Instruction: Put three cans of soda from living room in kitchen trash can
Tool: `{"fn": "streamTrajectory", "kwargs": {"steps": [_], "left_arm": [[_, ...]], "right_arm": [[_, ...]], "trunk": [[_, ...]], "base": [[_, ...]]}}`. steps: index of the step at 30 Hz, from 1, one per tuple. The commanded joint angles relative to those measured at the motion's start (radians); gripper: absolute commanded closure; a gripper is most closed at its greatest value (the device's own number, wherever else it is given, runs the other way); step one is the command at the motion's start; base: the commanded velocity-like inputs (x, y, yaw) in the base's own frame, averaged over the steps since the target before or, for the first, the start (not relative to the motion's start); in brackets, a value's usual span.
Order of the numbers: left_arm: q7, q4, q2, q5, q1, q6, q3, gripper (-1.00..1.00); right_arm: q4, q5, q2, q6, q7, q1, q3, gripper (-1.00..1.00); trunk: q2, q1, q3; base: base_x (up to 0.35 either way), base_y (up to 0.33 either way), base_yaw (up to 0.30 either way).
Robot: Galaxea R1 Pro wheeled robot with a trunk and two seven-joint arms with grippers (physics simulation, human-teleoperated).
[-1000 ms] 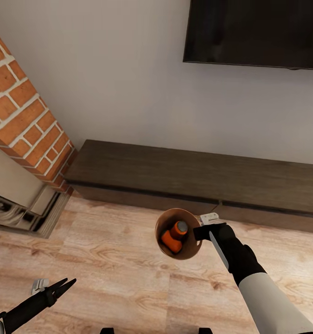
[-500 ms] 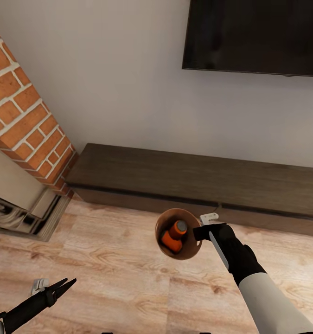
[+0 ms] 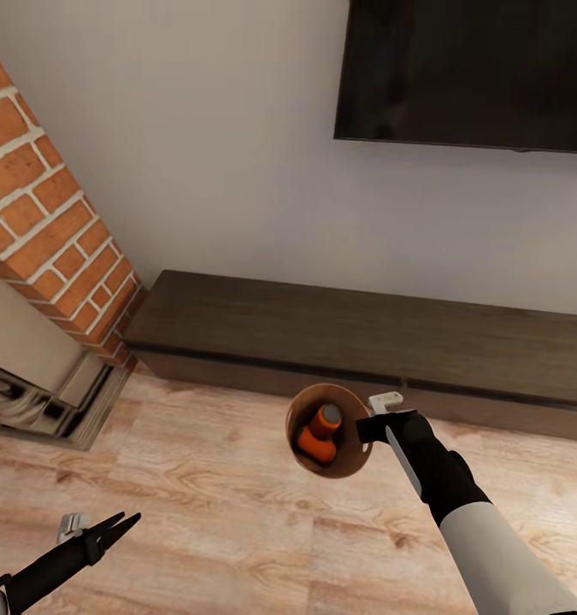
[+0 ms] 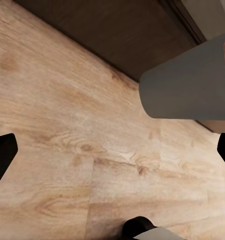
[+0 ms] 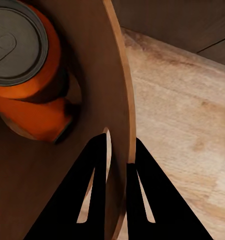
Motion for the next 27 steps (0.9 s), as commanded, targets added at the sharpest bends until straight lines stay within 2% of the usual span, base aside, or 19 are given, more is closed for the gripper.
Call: {"fn": "streamTrajectory", "kwargs": {"steps": [1,27], "left_arm": [[0.000,0.000,0.000,0.000,0.000,0.000,0.000,-1.00],[0.000,0.000,0.000,0.000,0.000,0.000,0.000,-1.00]], "right_arm": [[-0.001,-0.018,0.000,0.000,0.014,0.000,-0.002,1.00],[-0.001,-0.018,0.000,-0.001,0.014,0.000,-0.001,1.00]], "trunk": [[0.000,0.000,0.002],[0.000,0.000,0.045]], "base": [[0.000,0.000,0.000],[0.000,0.000,0.000]]}}
